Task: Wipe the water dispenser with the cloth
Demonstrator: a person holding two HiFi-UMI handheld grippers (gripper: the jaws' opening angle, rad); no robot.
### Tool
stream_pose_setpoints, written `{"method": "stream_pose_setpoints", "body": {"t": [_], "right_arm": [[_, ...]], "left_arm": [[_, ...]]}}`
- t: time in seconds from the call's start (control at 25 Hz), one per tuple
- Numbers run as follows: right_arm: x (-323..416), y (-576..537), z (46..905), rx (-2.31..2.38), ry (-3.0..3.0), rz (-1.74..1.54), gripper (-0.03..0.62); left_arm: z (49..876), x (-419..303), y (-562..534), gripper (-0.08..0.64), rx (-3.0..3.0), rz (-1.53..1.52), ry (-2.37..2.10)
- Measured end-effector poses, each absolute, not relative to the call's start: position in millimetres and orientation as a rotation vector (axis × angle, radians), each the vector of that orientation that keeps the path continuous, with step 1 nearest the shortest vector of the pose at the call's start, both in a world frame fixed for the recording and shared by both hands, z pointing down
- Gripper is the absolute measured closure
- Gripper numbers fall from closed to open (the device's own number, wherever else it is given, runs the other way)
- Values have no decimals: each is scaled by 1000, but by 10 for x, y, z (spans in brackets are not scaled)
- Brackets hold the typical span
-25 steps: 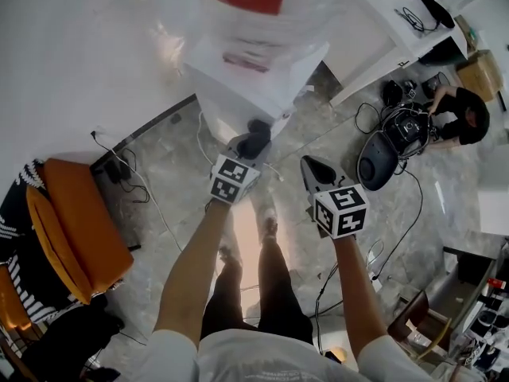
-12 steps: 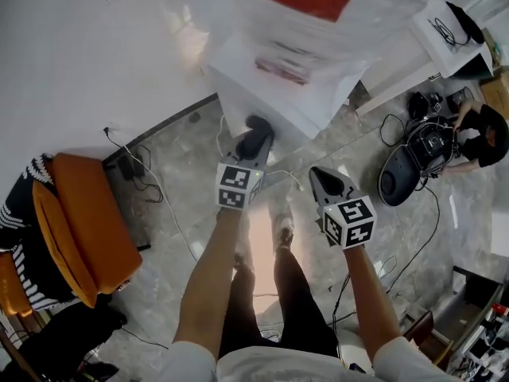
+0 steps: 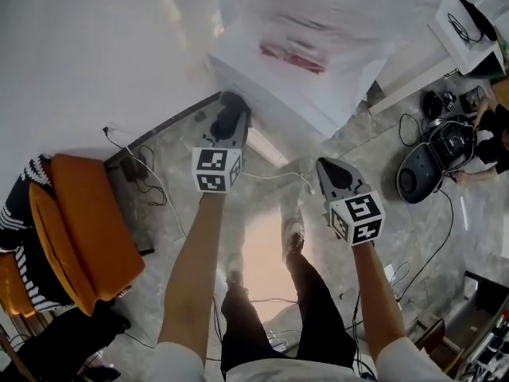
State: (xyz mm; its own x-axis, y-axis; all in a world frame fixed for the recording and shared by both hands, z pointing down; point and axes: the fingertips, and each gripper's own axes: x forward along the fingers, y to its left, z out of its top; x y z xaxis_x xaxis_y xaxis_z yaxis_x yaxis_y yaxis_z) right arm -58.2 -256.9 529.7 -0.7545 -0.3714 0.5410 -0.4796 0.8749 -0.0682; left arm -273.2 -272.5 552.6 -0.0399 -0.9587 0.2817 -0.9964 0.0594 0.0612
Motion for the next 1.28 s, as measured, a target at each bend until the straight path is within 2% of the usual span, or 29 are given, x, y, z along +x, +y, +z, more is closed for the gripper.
{"method": "stream_pose_setpoints", "body": {"t": [0.28, 0.48, 0.84, 1.28], "right_arm": [[-608, -2744, 5683, 809, -2585, 248, 577], [-522, -2740, 5997, 914, -2630, 249, 577], [-190, -2646, 6725, 876, -2659, 138, 577], [87, -2628, 7205, 990, -2617, 209, 577]], "left_arm": [[6115, -3235, -2755, 480, 1883, 278, -2200], [6620, -3173, -2720, 480, 1937, 365, -2165], [7351, -2479, -2566, 480, 2103, 356, -2086], [7419, -1022, -2536, 477, 2500, 224, -1802]]}}
